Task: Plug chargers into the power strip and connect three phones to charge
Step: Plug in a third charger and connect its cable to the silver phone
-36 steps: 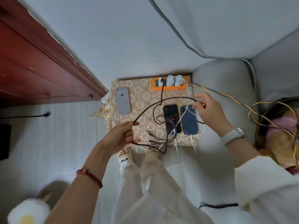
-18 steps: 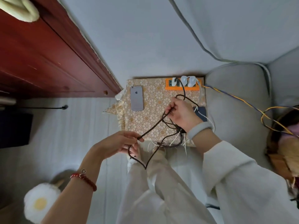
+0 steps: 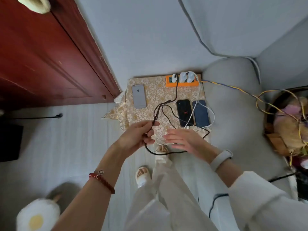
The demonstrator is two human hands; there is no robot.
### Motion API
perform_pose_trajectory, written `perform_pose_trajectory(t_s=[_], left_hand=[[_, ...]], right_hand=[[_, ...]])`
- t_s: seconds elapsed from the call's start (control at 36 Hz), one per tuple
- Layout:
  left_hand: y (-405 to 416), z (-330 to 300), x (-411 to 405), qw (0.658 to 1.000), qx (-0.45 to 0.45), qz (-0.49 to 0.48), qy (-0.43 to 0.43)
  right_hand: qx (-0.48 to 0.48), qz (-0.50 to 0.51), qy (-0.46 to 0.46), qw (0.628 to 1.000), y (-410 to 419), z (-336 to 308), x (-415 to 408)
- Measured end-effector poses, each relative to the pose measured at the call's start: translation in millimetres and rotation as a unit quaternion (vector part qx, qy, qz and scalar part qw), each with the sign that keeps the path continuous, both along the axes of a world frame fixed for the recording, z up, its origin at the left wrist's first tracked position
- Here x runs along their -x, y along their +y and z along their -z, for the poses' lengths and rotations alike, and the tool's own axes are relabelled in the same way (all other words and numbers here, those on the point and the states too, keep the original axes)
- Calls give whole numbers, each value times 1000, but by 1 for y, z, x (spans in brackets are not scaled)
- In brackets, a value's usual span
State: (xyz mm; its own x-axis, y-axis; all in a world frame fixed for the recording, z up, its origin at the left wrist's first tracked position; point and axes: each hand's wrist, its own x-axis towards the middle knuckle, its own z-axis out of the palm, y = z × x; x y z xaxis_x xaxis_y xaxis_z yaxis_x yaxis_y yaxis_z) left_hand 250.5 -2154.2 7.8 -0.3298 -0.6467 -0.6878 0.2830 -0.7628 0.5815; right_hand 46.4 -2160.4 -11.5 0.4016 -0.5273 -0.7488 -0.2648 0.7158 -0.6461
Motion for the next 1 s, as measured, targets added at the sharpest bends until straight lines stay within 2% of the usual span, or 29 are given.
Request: perform_pose_trajectory(t_s=[0.06,0.08,0.14,0.25,0.33,0.39,0.44,0.53,0.58,0.64,0.67,0.72,0.78,0.81,0.89,1.0], left_hand=[[22,-6,-11,995,35,90,-15],[31,-9,-16,989,49,140,-19],[48,-12,-23,973,61,221,-12],[72,-11,-41,950,57,303,-45],[83,-1,-56,941,35,326,-83],[87,10,-59,955,-2,285,-80],[87,21,-56,979,-52,191,-52],[78,33,-38,990,-126,53,20],[73,40,-21,983,-167,-43,62],[68,46,-7,964,-209,-141,84],[68,48,-4,955,-223,-175,91],[70,49,-4,964,-197,-166,69],[78,47,-12,988,-128,-78,27],[83,44,-18,996,-88,-19,6],[98,40,-34,987,-6,151,-56],[113,39,-52,946,8,310,-90]], right_hand=[[-41,117,-73,990,-4,2,-9],[-89,186,-110,972,-7,-2,-16],[-140,253,-165,943,-15,-10,-30],[-161,300,-158,927,-16,-19,-54],[-83,222,-100,966,4,-18,-62],[13,122,-63,990,25,-21,-61],[84,5,-49,995,49,-29,-60],[96,-127,-38,987,76,-32,-61],[83,-194,-37,977,83,-27,-57],[54,-214,-38,975,82,-21,-48],[31,-189,-30,981,79,-17,-42],[-32,-99,0,995,71,2,-29],[-121,-28,15,992,60,25,-22],[-168,-6,-8,986,55,34,-22],[-291,125,-130,940,42,49,-42],[-321,319,-181,873,23,48,-81]])
